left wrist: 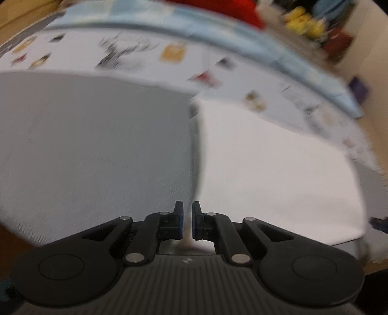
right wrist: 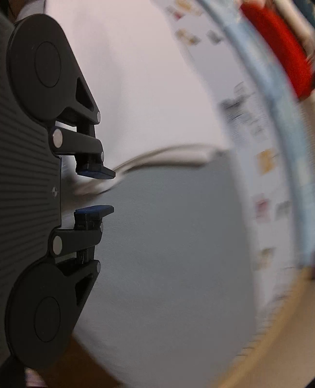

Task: Fold small clothes

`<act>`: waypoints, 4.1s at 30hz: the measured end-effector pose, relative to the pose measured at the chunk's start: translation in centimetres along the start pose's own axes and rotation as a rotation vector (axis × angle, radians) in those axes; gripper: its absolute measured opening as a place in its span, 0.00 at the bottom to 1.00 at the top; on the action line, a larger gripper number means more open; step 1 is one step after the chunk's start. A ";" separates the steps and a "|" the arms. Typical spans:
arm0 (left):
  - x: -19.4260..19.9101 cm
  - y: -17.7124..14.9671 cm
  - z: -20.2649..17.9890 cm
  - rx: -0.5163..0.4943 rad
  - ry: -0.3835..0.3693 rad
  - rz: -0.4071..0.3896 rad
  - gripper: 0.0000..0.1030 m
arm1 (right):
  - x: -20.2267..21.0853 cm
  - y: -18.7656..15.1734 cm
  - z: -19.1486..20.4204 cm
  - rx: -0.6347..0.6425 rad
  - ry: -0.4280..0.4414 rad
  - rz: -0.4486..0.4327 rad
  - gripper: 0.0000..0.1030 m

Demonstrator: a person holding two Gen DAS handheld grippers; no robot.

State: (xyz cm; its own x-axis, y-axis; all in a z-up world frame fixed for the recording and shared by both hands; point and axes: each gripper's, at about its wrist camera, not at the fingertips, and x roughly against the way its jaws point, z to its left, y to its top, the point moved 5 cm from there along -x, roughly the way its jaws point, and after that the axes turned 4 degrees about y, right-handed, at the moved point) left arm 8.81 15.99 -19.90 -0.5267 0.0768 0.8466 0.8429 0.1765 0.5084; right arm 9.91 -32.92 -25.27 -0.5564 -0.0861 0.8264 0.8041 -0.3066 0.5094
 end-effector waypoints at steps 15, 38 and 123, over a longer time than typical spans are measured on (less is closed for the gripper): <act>-3.0 -2.8 -1.2 -0.010 0.081 0.181 0.26 | -2.0 -1.8 -1.0 0.027 -0.106 0.137 0.41; -4.4 -4.8 0.8 0.358 -0.001 0.259 0.52 | 3.8 -2.7 2.3 0.176 -0.053 -0.019 0.53; -19.1 6.7 -22.5 -0.067 -0.413 0.369 0.54 | -7.5 4.2 0.3 -0.073 0.117 0.202 0.69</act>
State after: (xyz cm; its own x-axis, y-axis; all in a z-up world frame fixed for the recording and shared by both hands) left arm 26.98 -6.40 -29.13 -0.1835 0.5024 0.8449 0.9776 0.0031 0.2104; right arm 17.52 -33.22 -29.27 -0.4097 -0.2607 0.8742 0.8867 -0.3391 0.3144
